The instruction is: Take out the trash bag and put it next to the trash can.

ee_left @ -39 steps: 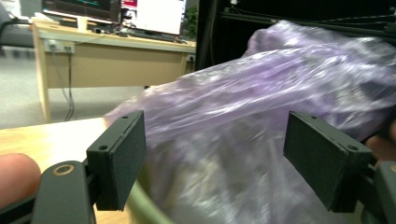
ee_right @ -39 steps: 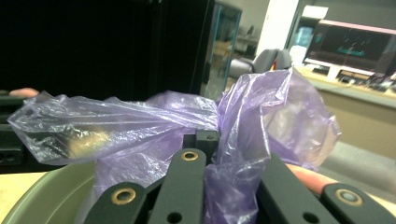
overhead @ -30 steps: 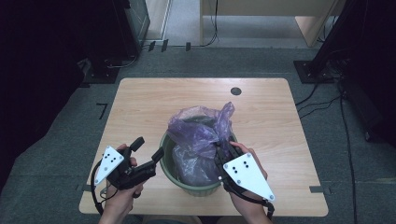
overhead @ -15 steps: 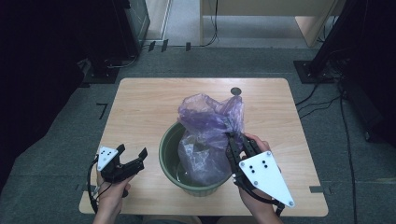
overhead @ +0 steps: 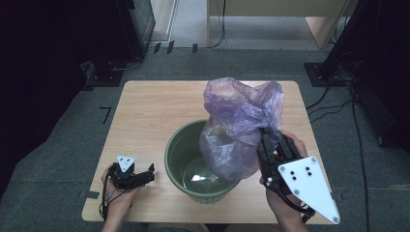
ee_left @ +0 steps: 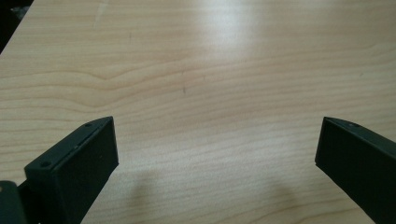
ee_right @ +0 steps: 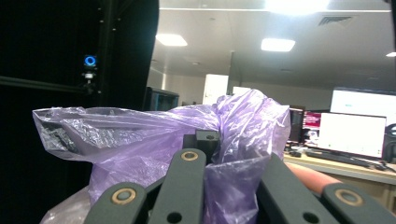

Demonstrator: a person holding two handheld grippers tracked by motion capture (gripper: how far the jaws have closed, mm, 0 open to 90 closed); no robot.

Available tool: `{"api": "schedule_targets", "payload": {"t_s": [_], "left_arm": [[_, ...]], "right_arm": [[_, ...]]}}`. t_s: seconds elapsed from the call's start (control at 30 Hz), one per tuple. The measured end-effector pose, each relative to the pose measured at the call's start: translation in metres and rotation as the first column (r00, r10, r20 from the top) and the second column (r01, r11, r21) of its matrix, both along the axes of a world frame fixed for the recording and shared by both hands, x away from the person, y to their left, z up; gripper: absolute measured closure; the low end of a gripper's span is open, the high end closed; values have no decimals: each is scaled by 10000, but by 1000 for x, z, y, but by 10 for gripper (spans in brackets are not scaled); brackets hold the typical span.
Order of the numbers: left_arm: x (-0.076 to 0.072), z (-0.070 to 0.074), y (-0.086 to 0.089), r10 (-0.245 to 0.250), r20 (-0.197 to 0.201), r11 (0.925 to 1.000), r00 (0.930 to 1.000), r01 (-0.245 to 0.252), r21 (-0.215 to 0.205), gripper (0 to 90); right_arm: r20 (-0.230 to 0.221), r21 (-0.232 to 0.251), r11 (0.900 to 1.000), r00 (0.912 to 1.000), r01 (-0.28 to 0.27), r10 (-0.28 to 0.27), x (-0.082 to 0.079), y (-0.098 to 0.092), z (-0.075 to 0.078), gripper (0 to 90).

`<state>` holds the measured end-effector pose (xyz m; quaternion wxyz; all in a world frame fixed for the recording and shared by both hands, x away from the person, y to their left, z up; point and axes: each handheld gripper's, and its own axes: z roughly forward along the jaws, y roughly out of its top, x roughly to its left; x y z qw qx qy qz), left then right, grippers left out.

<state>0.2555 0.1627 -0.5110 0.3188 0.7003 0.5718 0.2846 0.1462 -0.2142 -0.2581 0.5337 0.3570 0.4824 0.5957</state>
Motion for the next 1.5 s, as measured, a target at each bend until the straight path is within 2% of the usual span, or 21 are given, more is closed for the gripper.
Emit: {"api": "schedule_targets", "payload": {"t_s": [0.1,0.27,0.47,0.6,0.73,0.77,0.97,1.13,1.2,1.3,1.4,1.5], "left_arm": [[0,-3,-3,-76,-93,9996,9999,79,263,0],[2,-8,-8,-282,-609,9981,9977,314,527,0],[2,-8,-8,-251,-763,9991,9968,276,319,0],[3,-8,-8,-218,-793,9994,9966,238,249,0],[4,-9,-7,-171,-934,9999,9955,171,-3,0],[5,-9,-6,-163,-998,9998,9949,152,-118,0],[6,-9,-8,-132,-999,9999,9949,121,-116,0],[7,-9,-9,-104,-990,9999,9950,92,-122,0],[8,-9,-10,-102,-1002,9999,9949,91,-110,0],[8,-9,-10,-100,-1010,9999,9948,89,-112,0],[8,-9,-10,-113,-1007,9999,9948,103,-109,0],[8,-9,-10,-122,-998,9999,9949,112,-105,0]], "right_arm": [[17,24,9998,9998,211,-211,0,-8,1,896],[61,104,9975,9975,699,-699,-1,-27,2,896],[95,258,9908,9911,1327,-1330,-2,-54,4,896],[114,250,9846,9848,1730,-1733,-3,-70,6,896],[14,176,9796,9797,2003,-2003,-2,-81,5,895],[-29,105,9781,9782,2078,-2078,-2,-84,4,895],[-643,-64,9693,9672,2459,-2458,10,-94,-18,895],[-1380,-210,9654,9556,2601,-2604,29,-97,-43,895],[-1692,-287,9671,9523,2530,-2541,41,-98,-54,895],[-2167,-162,9726,9488,2317,-2297,62,-96,-70,895],[-2380,55,9772,9495,2121,-2047,85,-90,-84,895],[-2520,457,9844,9555,1702,-1535,106,-79,-89,895]]}}
